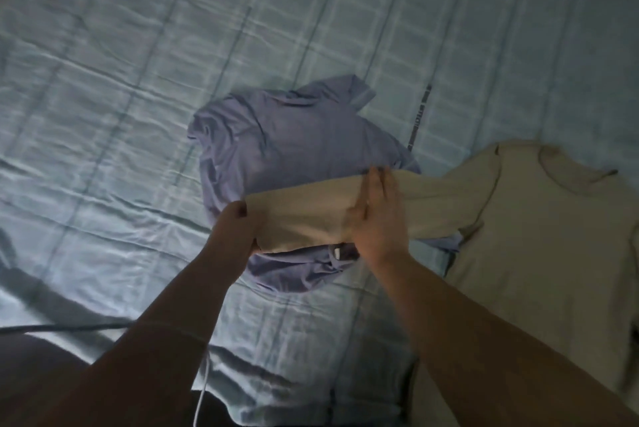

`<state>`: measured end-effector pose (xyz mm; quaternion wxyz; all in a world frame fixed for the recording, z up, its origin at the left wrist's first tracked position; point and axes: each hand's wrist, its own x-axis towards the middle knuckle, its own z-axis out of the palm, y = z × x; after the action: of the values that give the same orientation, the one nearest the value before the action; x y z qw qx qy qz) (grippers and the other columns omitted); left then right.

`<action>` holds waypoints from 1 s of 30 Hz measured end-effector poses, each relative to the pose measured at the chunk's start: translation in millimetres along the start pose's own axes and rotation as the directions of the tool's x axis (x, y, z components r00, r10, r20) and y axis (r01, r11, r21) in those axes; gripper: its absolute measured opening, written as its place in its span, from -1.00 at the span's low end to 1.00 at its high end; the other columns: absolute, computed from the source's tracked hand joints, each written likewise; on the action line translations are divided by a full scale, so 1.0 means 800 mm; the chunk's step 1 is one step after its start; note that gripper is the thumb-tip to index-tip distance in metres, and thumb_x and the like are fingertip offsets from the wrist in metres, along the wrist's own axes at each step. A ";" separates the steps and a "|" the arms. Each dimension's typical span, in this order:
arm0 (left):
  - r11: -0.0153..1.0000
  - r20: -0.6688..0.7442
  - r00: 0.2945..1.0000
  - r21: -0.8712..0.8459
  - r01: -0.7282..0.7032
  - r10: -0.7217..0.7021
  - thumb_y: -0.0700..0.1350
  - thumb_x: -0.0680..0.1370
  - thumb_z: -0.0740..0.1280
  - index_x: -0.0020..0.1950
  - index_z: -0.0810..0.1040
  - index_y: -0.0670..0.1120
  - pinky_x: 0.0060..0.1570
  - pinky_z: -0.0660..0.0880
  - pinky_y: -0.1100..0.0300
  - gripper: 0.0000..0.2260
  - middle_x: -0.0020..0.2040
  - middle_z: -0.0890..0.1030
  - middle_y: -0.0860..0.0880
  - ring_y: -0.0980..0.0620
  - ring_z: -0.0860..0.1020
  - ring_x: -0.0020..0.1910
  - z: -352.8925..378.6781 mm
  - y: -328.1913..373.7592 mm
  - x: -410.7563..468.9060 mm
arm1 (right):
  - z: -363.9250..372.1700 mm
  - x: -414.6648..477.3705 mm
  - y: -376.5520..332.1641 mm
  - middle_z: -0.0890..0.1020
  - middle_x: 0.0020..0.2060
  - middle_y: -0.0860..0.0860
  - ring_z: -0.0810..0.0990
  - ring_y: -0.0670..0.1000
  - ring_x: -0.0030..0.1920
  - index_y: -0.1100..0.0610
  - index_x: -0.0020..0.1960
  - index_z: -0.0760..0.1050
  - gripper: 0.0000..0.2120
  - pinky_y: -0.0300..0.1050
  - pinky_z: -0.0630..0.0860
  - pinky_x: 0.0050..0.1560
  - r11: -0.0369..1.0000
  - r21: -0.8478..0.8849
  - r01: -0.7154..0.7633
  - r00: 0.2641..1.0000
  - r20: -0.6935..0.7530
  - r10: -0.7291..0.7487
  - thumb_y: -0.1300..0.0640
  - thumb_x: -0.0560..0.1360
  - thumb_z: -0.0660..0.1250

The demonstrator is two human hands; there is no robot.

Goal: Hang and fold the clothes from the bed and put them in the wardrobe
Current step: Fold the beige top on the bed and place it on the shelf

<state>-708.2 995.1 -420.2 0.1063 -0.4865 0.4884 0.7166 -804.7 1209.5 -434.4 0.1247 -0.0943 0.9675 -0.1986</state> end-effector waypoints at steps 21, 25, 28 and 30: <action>0.967 0.213 0.972 -0.250 -0.045 0.100 -0.27 0.35 0.28 0.02 0.61 -0.10 -0.08 0.60 -0.14 -0.72 0.02 0.66 -0.16 -0.16 0.63 0.02 -0.004 0.005 0.000 | -0.091 0.117 0.087 0.52 0.00 0.12 0.54 0.15 -0.11 0.17 0.00 0.49 -0.83 -0.10 0.37 -0.07 0.984 -0.031 -0.175 0.983 -0.060 0.173 0.15 0.49 0.18; 0.982 0.189 0.977 -0.178 -0.065 0.099 -0.26 0.34 0.27 0.06 0.58 -0.13 0.12 0.48 -0.26 -0.69 0.04 0.63 -0.17 -0.21 0.57 0.08 -0.005 0.015 0.002 | -0.096 0.118 0.097 0.55 -0.26 0.04 0.50 0.11 -0.25 0.11 -0.07 0.40 -0.88 -0.09 0.35 -0.20 0.966 -0.120 -0.229 0.968 0.077 0.239 0.06 0.48 0.24; 0.983 0.193 0.977 -0.172 -0.061 0.094 -0.26 0.34 0.26 0.02 0.61 -0.10 0.13 0.48 -0.25 -0.70 0.02 0.64 -0.16 -0.21 0.56 0.07 -0.003 0.019 -0.001 | -0.101 0.115 0.111 0.55 -0.17 0.11 0.51 0.15 -0.18 0.16 -0.05 0.45 -0.89 -0.10 0.33 -0.15 0.985 -0.094 -0.148 0.985 0.078 0.155 0.12 0.49 0.29; 0.983 0.202 0.975 -0.171 -0.060 0.095 -0.25 0.34 0.26 -0.01 0.64 -0.08 0.10 0.50 -0.24 -0.72 0.02 0.65 -0.16 -0.20 0.58 0.07 -0.003 0.019 -0.001 | -0.102 0.112 0.110 0.51 -0.09 0.11 0.50 0.15 -0.15 0.14 -0.02 0.47 -0.90 -0.09 0.36 -0.12 0.987 -0.074 -0.142 0.989 0.024 0.144 0.13 0.49 0.29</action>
<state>-716.2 985.6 -410.8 0.0886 -0.3961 0.4327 0.8050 -924.3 1297.7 -415.6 0.1492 -0.0320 0.9764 -0.1527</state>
